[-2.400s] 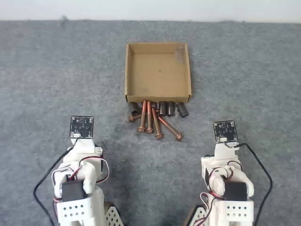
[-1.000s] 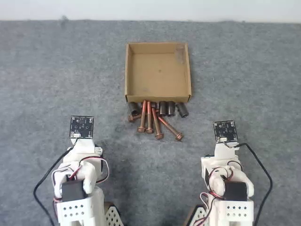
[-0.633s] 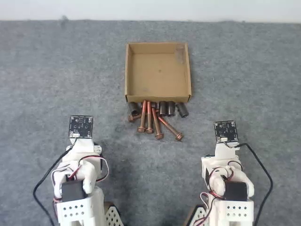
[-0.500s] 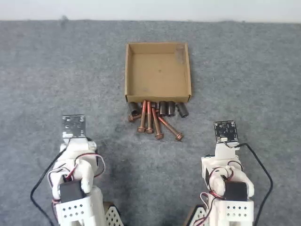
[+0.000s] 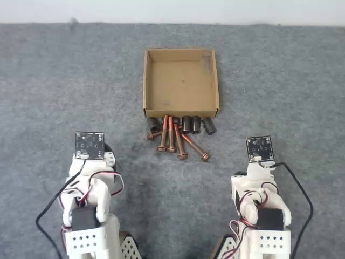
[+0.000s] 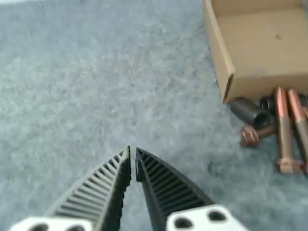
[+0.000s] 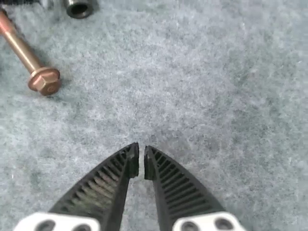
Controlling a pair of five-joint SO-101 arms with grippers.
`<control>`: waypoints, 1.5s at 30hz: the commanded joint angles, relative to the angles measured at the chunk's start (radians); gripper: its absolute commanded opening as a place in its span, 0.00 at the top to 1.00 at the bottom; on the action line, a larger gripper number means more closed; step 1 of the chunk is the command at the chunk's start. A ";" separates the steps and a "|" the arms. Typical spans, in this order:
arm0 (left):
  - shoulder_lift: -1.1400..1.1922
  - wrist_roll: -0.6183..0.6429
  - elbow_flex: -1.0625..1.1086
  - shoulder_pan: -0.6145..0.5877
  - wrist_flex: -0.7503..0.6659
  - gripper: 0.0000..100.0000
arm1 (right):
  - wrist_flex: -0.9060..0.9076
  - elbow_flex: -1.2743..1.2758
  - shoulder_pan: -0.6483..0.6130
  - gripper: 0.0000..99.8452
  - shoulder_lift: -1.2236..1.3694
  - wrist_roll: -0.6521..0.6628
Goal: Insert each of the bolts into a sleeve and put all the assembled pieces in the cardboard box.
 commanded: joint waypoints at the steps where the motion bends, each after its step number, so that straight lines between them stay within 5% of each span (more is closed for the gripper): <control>1: -0.018 -0.023 -0.013 0.002 0.078 0.98 | -0.058 -0.058 0.050 0.99 -0.016 -0.009; 5: -0.018 -0.058 -0.016 -0.018 0.077 0.98 | -0.291 0.020 0.025 0.99 -0.004 -0.002; 15: -0.018 -0.064 -0.016 -0.023 0.080 0.98 | -0.496 0.005 -0.002 0.99 -0.019 0.000; 21: -0.018 -0.064 -0.015 -0.023 0.077 0.98 | -0.656 0.003 -0.142 0.96 -0.019 0.000; 26: -0.018 -0.064 -0.013 -0.023 0.077 0.98 | -0.723 0.003 -0.189 0.84 -0.018 -0.008; 34: -0.018 -0.064 -0.013 -0.023 0.077 0.98 | -0.716 -0.057 -0.182 0.90 0.008 -0.008; 45: -0.018 -0.064 -0.013 -0.021 0.075 0.98 | -0.713 -0.477 -0.188 0.90 0.702 -0.009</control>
